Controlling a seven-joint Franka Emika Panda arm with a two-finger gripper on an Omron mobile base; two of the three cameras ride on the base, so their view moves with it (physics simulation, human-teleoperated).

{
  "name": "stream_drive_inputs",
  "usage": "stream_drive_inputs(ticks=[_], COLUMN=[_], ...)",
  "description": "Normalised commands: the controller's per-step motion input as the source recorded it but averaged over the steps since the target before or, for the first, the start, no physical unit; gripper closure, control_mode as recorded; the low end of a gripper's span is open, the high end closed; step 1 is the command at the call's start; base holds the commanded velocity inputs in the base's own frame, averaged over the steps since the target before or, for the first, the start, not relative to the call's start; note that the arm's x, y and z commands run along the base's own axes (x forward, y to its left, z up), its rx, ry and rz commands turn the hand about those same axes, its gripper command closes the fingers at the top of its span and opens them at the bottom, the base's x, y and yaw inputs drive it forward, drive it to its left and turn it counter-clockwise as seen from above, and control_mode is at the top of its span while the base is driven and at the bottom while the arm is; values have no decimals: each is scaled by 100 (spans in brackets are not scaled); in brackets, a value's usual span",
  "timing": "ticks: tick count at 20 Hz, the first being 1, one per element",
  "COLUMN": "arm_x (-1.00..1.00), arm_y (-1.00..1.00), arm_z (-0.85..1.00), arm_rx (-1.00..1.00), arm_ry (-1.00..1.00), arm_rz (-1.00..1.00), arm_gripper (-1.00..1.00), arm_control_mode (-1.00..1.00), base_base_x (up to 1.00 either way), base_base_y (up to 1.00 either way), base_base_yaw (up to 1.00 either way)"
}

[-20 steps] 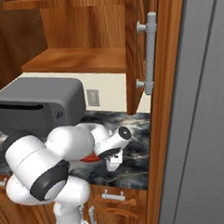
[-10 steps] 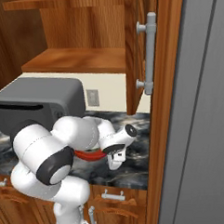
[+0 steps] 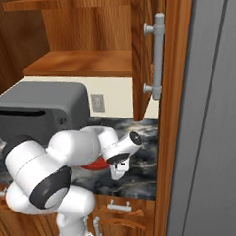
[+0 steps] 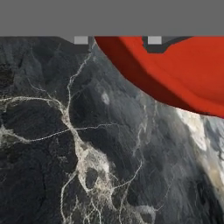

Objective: Pick up the bowls on the counter and stack them on top of one another in the open cabinet. Place the smaller bowl on top of the larger bowl.

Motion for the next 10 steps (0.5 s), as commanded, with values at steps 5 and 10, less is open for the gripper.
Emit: stream_drive_inputs(ticks=[5,10], arm_x=[-32,-56], arm_y=[39,32], arm_z=[8,47], arm_rx=[-6,-5], arm_ry=[-4,-4], arm_rz=[-16,-23], arm_gripper=[100,100], arm_control_mode=[-100,-100], base_base_x=[0,0], base_base_y=[0,0], base_base_yaw=[0,0])
